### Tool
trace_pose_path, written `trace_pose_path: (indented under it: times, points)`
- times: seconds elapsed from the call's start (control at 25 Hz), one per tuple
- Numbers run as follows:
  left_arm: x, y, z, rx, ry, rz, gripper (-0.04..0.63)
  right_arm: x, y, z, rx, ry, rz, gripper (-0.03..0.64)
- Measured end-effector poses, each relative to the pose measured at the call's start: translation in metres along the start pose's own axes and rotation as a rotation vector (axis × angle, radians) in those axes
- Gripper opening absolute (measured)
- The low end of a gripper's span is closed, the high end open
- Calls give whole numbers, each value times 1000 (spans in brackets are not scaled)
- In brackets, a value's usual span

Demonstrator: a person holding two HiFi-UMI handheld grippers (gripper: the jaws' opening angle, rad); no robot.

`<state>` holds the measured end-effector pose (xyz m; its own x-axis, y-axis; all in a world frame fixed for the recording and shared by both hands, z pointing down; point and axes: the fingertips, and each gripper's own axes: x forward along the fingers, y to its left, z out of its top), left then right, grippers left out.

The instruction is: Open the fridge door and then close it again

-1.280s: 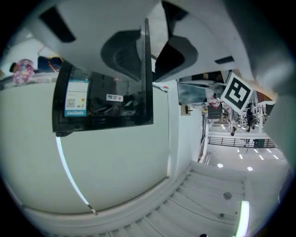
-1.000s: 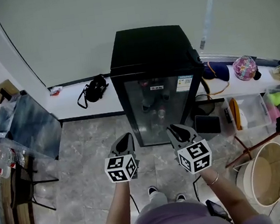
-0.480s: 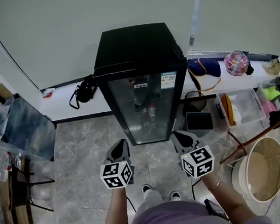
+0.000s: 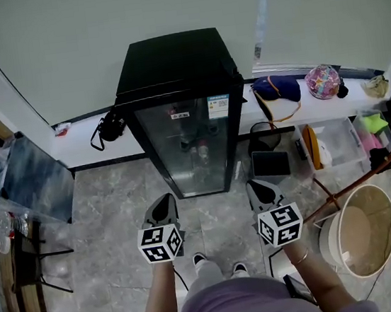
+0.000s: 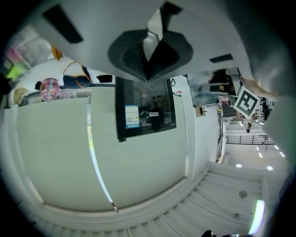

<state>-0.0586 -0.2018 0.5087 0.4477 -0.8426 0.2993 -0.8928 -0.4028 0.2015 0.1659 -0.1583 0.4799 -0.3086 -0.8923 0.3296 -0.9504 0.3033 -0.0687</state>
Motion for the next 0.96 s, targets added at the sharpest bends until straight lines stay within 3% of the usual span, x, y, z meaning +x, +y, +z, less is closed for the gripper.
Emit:
trace_pose_path:
  times: [0.44,0.96]
  points:
    - [-6,-25,-7,-25,-7,15,3,-23,-27,-7,40,-16,-26,3]
    - [-30,-41,-13,-41,-34,38,3,-41,-21,-11,41,-31,1,2]
